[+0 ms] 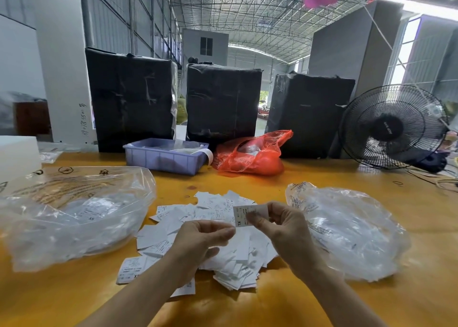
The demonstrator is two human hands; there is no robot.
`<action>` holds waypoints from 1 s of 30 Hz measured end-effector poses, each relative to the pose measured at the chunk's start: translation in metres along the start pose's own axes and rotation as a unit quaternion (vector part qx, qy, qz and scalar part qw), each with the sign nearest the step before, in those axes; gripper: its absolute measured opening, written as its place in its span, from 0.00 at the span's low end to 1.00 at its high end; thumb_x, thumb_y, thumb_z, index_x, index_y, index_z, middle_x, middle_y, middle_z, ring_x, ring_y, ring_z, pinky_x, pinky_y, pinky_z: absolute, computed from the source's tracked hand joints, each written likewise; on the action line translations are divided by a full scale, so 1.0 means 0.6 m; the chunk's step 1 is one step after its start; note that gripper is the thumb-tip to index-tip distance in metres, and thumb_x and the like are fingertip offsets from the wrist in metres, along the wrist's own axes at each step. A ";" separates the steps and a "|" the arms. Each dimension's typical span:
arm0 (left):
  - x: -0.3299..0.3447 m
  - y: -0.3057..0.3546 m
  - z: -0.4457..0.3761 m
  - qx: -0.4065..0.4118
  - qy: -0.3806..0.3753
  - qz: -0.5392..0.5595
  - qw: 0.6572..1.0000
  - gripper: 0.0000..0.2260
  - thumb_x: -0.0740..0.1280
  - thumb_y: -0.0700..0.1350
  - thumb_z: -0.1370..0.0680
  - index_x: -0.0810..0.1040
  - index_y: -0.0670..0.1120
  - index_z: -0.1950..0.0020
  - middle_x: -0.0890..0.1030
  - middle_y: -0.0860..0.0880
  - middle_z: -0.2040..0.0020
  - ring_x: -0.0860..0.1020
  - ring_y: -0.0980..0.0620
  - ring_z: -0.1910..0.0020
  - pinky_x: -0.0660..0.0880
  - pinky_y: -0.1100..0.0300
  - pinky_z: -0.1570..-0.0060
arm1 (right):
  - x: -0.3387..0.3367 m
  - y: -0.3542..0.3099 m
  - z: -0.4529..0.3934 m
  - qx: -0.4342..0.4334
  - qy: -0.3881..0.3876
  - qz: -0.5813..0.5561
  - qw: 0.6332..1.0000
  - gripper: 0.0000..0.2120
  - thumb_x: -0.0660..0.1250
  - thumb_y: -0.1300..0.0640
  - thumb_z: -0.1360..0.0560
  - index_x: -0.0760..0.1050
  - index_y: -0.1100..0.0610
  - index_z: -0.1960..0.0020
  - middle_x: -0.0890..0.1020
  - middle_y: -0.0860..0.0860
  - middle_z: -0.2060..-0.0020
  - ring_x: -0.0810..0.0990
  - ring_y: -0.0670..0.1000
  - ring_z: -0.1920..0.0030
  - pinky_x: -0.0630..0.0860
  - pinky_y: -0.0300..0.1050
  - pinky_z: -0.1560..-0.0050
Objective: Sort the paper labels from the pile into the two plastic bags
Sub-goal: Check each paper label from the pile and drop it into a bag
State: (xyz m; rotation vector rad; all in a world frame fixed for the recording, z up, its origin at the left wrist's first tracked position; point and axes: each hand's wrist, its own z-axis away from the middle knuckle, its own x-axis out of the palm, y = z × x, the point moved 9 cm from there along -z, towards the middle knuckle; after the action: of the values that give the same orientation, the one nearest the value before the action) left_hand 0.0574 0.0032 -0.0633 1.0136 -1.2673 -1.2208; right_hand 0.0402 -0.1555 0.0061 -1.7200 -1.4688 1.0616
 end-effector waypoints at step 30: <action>0.002 -0.008 -0.005 -0.010 -0.018 0.055 0.998 0.08 0.77 0.41 0.41 0.86 0.41 0.64 0.81 0.45 0.70 0.76 0.55 0.73 0.71 0.66 0.73 | 0.001 0.001 0.000 -0.036 0.017 0.030 0.999 0.03 0.71 0.66 0.29 0.79 0.60 0.59 0.83 0.54 0.66 0.81 0.47 0.65 0.78 0.38 0.63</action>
State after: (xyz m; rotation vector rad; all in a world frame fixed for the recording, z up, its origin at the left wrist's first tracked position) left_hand 0.0597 0.0014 -0.0683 0.8990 -1.3183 -1.1702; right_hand 0.0406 -0.1549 0.0055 -1.8340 -1.4589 1.0148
